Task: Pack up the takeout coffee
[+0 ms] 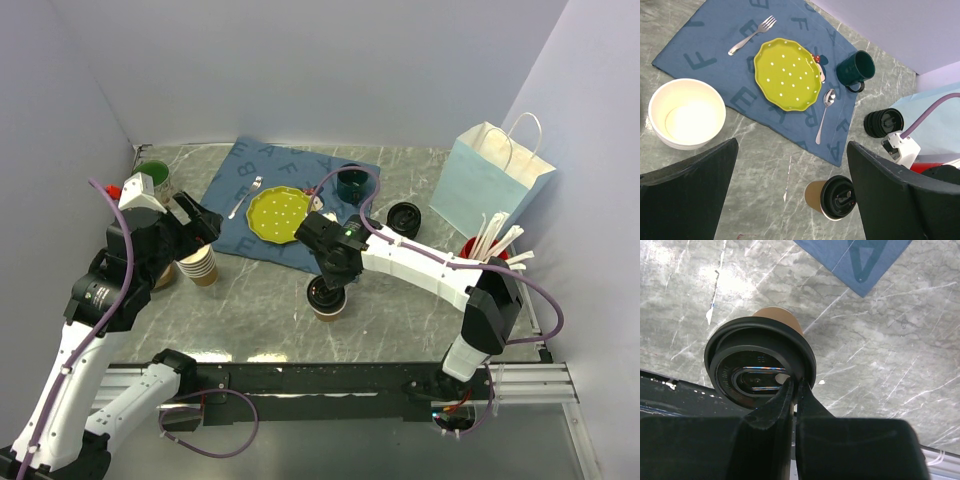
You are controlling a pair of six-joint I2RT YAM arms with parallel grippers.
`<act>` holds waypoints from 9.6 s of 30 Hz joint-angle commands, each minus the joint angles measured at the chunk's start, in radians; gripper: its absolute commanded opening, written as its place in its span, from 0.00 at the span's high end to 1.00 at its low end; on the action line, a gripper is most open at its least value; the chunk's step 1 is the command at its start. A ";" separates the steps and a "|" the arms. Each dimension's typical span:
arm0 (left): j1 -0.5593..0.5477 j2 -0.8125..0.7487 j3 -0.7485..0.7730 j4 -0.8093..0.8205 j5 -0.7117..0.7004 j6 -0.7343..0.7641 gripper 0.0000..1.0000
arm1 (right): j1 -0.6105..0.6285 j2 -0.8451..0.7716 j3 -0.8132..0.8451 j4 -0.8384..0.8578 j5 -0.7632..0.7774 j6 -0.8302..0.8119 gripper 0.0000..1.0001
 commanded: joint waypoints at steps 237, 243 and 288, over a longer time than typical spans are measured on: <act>-0.269 0.702 -0.045 0.170 0.509 0.061 0.43 | -0.381 -0.346 -0.391 0.344 -0.636 0.216 0.30; -0.269 0.710 0.008 0.226 0.626 0.141 0.43 | -0.352 -0.351 -0.406 0.373 -0.639 0.197 0.35; -0.371 0.773 -0.206 0.352 0.586 0.113 0.51 | -0.352 -0.391 -0.642 0.505 -0.752 0.170 0.67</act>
